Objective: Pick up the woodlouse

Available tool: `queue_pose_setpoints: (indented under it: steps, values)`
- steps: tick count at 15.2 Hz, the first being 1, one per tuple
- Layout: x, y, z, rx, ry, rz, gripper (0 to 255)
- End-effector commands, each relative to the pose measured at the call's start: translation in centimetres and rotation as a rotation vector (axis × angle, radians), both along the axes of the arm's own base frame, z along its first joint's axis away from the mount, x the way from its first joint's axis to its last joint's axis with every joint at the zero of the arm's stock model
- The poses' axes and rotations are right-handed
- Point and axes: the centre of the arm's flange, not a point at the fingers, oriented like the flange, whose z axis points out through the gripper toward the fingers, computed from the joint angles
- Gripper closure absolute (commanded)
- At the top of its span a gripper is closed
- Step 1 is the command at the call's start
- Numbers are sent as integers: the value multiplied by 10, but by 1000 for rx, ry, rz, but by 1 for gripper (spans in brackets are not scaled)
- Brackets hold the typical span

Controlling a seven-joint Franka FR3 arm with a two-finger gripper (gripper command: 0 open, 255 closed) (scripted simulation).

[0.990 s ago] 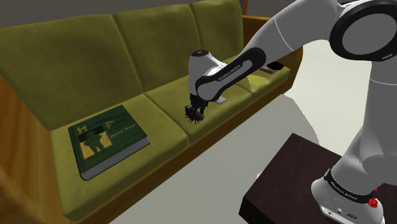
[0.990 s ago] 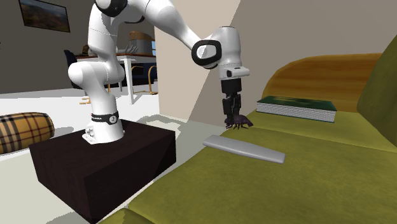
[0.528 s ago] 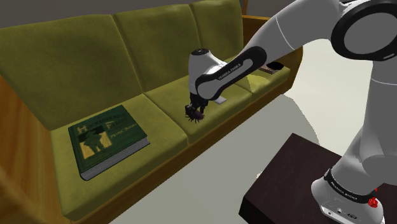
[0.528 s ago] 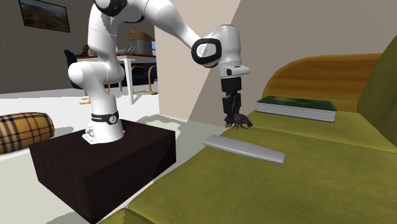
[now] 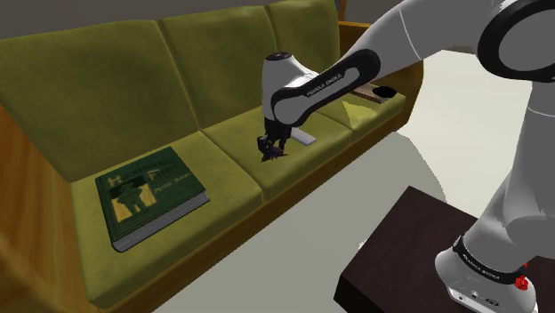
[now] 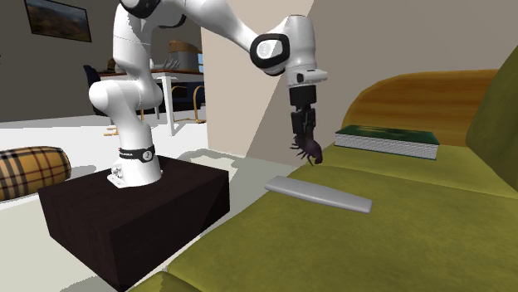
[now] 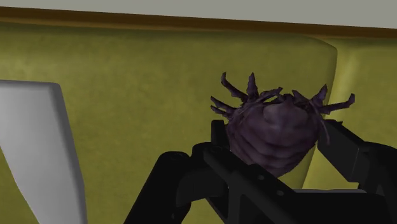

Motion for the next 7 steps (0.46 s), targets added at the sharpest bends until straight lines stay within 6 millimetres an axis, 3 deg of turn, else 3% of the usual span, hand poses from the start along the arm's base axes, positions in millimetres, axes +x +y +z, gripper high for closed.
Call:
queue_pose_setpoints:
  steps: [1,5,7]
  values:
    - [-1,0,11,0,0,0,255]
    - [-1,0,32,0,0,0,255]
    - [-1,0,33,0,0,0,255]
